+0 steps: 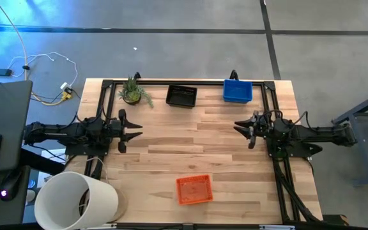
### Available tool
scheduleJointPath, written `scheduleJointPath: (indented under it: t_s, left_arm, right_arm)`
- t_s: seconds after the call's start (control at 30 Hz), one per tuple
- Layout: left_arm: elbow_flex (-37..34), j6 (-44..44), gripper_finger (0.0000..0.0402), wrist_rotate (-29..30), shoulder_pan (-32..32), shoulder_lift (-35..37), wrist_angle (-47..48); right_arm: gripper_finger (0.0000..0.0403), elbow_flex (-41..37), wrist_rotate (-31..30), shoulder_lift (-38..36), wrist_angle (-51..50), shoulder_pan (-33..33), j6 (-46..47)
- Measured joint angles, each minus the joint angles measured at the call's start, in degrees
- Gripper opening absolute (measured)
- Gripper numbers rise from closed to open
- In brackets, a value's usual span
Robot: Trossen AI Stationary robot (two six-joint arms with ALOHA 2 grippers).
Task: Stack baskets by color
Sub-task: Return to Home Position
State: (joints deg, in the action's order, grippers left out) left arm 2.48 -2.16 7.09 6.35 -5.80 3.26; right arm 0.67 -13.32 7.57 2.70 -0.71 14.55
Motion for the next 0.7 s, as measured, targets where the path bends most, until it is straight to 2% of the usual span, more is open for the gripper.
scheduleJointPath:
  t_s: [0.7]
  left_arm:
    - [0.0, 0.0, 0.0115, 0.0, 0.0, 0.0, 0.0]
  right_arm:
    - [0.011, 0.0, 0.0, 0.0, 0.0, 0.0, -0.5]
